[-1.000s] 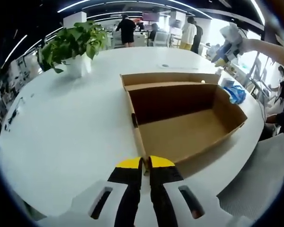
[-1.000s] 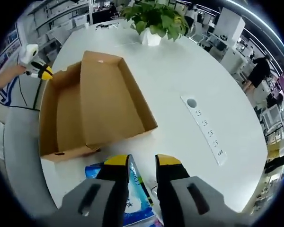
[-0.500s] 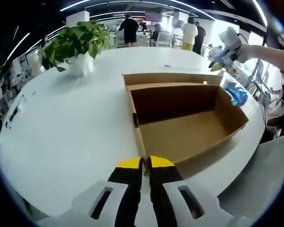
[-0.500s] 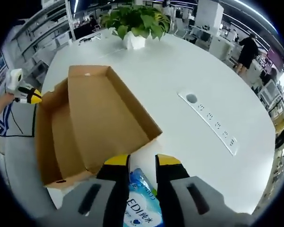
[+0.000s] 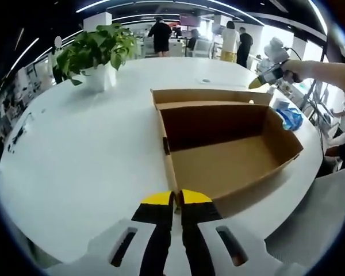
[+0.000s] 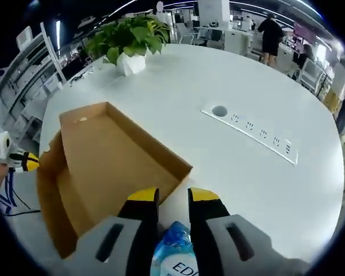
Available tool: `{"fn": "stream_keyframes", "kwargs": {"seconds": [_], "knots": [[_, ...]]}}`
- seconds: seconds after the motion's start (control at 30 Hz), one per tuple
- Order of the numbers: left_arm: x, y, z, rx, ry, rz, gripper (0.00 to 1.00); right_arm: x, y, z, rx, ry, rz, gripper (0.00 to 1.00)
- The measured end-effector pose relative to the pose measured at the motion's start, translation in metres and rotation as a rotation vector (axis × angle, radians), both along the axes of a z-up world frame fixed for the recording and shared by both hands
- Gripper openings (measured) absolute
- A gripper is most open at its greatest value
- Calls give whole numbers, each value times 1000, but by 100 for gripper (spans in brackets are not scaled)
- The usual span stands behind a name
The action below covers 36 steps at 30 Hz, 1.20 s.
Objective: Operate the shoe box by opening the lid, removing the specified soft item, and placing it in the target area until the item is outside and the box remains undamaged.
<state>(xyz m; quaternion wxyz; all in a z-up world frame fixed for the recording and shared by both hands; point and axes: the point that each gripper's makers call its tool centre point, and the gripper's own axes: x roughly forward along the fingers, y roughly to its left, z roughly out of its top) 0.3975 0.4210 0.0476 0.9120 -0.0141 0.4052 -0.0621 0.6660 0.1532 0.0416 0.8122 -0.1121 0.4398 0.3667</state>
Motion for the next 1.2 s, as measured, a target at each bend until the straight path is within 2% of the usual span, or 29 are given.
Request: {"fn": "stream_keyframes", "kwargs": {"seconds": [0.13, 0.33, 0.67, 1.03, 1.2], "knots": [[0, 0, 0, -12, 0, 19, 1, 0, 3, -9, 27, 37, -72, 17], [0, 0, -1, -23, 4, 34, 1, -1, 9, -23, 20, 70, -121, 15], [1, 1, -1, -35, 14, 49, 0, 1, 10, -34, 26, 122, -213, 9], [1, 0, -2, -40, 11, 52, 0, 3, 6, -32, 0, 103, -250, 4], [1, 0, -2, -44, 7, 54, 0, 5, 6, -28, -5, 75, -256, 2]]}}
